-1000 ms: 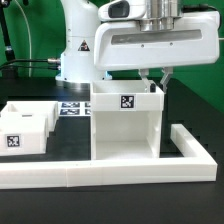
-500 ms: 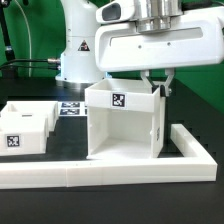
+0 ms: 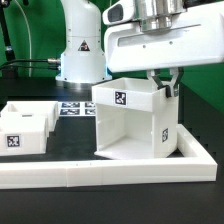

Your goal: Assemble drawer

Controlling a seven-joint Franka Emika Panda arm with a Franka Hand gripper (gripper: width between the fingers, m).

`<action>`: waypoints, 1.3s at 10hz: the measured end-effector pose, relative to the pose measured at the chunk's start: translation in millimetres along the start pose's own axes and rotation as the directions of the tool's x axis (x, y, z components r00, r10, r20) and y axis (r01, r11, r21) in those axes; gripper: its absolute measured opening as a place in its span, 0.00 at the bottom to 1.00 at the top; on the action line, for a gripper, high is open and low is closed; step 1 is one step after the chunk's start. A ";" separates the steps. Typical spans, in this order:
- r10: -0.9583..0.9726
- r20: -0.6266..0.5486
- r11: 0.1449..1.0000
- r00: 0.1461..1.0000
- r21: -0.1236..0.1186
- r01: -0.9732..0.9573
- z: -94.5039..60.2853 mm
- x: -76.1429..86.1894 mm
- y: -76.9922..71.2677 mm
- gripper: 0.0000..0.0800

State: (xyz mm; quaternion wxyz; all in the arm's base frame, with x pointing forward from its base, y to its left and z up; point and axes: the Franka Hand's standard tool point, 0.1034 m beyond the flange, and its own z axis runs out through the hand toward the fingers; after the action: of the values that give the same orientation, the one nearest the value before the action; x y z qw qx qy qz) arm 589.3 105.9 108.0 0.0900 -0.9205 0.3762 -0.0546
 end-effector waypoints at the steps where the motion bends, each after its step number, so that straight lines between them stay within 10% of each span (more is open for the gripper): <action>1: 0.151 0.003 0.988 0.989 0.015 -0.151 0.8 -0.6 -0.3 0.06; 13: 0.725 0.064 0.687 0.686 0.005 -0.727 6.6 17.7 -8.8 0.06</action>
Offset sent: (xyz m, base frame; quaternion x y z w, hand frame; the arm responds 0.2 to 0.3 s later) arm 0.0220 -0.0186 -0.0147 -0.0397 0.0226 0.1562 0.9867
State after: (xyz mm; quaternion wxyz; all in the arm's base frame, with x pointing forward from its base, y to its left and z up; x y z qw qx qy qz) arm 609.0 100.5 104.0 0.1287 -0.6964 0.7060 0.0057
